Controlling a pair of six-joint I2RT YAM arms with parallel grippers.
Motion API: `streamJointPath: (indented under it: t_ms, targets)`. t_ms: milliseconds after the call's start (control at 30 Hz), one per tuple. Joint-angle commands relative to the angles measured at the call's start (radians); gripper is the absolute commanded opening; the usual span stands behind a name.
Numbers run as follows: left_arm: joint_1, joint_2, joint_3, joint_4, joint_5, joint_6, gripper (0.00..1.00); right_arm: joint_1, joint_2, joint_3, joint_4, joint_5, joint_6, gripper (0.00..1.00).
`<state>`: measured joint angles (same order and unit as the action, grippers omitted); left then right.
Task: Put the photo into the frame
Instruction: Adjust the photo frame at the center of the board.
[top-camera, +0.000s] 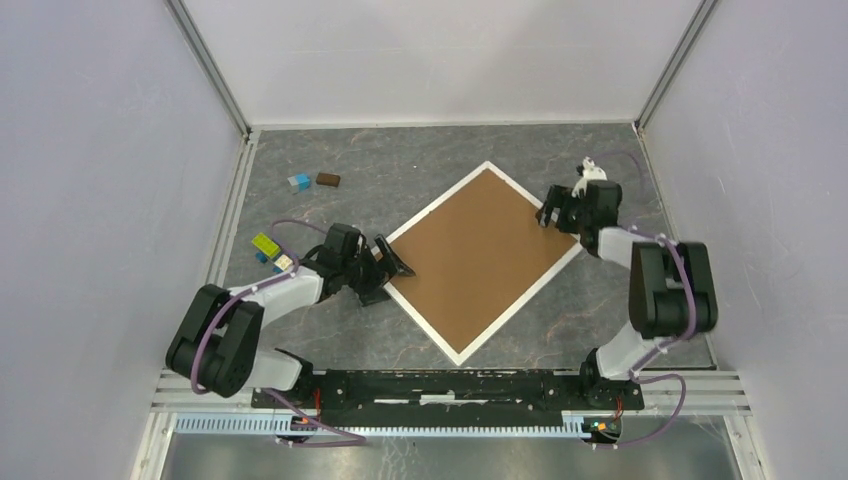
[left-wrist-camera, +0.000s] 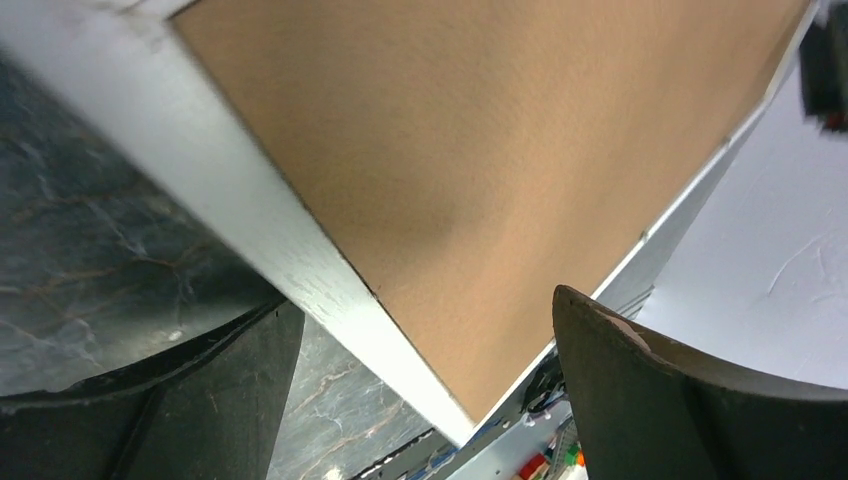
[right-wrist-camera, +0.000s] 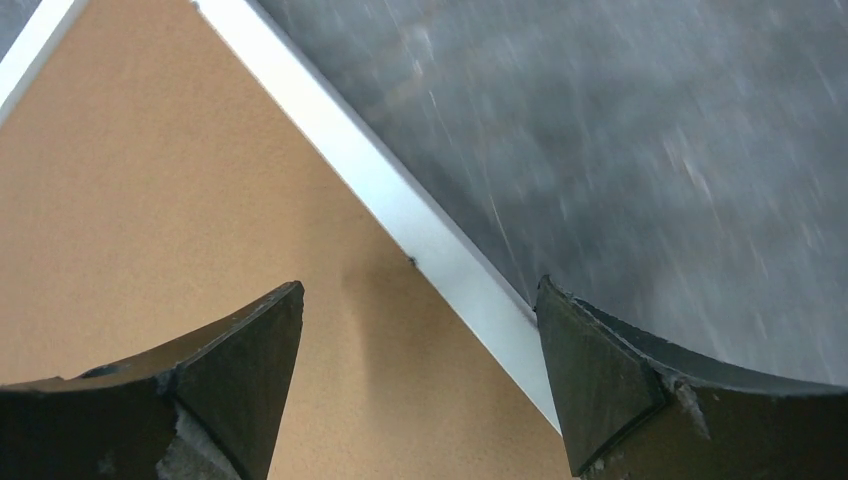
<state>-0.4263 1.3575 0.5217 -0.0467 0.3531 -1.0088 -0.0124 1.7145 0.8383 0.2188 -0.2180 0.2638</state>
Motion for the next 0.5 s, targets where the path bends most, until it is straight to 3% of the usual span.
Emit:
streamJointPath:
  t_ms: [0,133,300,467]
  targets:
    - [0.045,0.085,0.092,0.090,-0.026,0.089,1.00,0.060,-0.242,-0.326,0.005,-0.149,0.173,0.90]
    - [0.094,0.160,0.249,-0.077,-0.010,0.216,1.00,0.061,-0.450,-0.537,0.003,-0.092,0.179,0.90]
    - [0.097,-0.001,0.265,-0.346,-0.244,0.292,1.00,0.061,-0.641,-0.629,-0.096,-0.016,0.099,0.90]
    - [0.093,-0.212,0.154,-0.434,-0.171,0.213,1.00,0.060,-0.669,-0.626,-0.121,-0.031,0.026,0.90]
